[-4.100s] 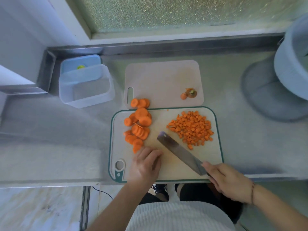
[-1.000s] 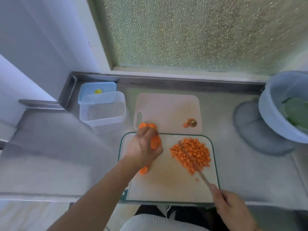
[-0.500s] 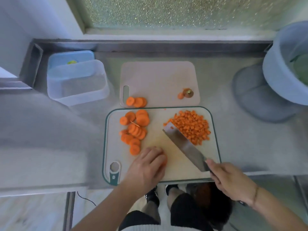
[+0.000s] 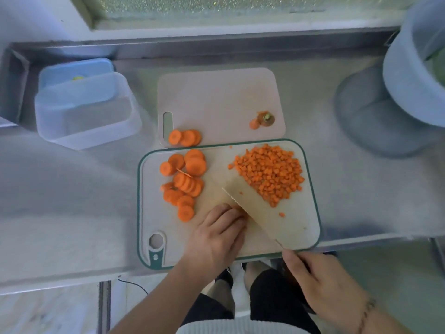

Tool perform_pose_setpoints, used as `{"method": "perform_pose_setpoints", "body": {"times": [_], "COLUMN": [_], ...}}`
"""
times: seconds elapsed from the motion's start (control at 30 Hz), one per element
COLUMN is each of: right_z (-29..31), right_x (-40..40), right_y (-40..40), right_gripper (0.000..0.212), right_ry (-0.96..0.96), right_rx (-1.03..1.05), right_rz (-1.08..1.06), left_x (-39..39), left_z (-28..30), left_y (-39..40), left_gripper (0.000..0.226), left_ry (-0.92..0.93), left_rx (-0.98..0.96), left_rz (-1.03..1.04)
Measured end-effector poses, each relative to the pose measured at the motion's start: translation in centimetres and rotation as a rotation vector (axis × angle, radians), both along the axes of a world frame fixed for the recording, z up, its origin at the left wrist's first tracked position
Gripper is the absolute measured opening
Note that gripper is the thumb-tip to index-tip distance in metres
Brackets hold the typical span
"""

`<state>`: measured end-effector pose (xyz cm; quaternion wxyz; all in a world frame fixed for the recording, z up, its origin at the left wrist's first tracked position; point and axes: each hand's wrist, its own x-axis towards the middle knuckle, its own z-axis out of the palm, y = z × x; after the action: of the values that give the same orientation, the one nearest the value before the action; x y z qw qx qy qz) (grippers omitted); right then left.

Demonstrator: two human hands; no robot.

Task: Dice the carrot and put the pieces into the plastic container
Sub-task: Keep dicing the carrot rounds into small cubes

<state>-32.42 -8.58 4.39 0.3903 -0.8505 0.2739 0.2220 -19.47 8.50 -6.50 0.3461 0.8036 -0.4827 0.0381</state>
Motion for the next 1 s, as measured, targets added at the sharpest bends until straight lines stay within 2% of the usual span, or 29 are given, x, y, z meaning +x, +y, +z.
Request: {"method": "perform_pose_setpoints", "body": {"times": [0.2,0.33,0.4,0.5,0.67,0.73,1.0], "right_z": [-0.2,-0.7,-1.1,-1.8,-1.4,-0.7,0.3], "right_x": [-2.0,-2.0,-1.5,-0.2,0.0,-0.6,-0.8], "right_y": [-0.3,-0.6,-0.6,-0.4,-0.7,-0.7,0.4], "right_gripper": [0.079,0.089,0.086,0.066,0.068,0.063,0.067], "right_ry": [0.07,0.078,0.054,0.014,-0.054,-0.031,0.173], "right_rx": [-0.054,-0.002,0.01,0.035,0.046,0.059,-0.008], "right_rz": [-0.003,-0.024,-0.026,-0.036,-0.042,-0.043,0.036], "left_x": [0.0,0.0,0.0,0.1,0.0,-0.1,0.0], "left_z": [-0.2,-0.2,-0.2,-0.2,0.0,0.0,0.2], "left_y": [0.1,0.0,-0.1,-0.1,0.2,0.1,0.2], "left_gripper": [0.012,0.01,0.01,0.01,0.008,0.007,0.007], "left_ry": [0.024,0.027,0.033,0.042,0.0,-0.009,0.035], "left_rx": [0.0,-0.012,-0.016,-0.014,-0.017,-0.011,-0.031], "left_rz": [0.004,0.014,0.012,0.018,0.026,0.037,0.037]}}
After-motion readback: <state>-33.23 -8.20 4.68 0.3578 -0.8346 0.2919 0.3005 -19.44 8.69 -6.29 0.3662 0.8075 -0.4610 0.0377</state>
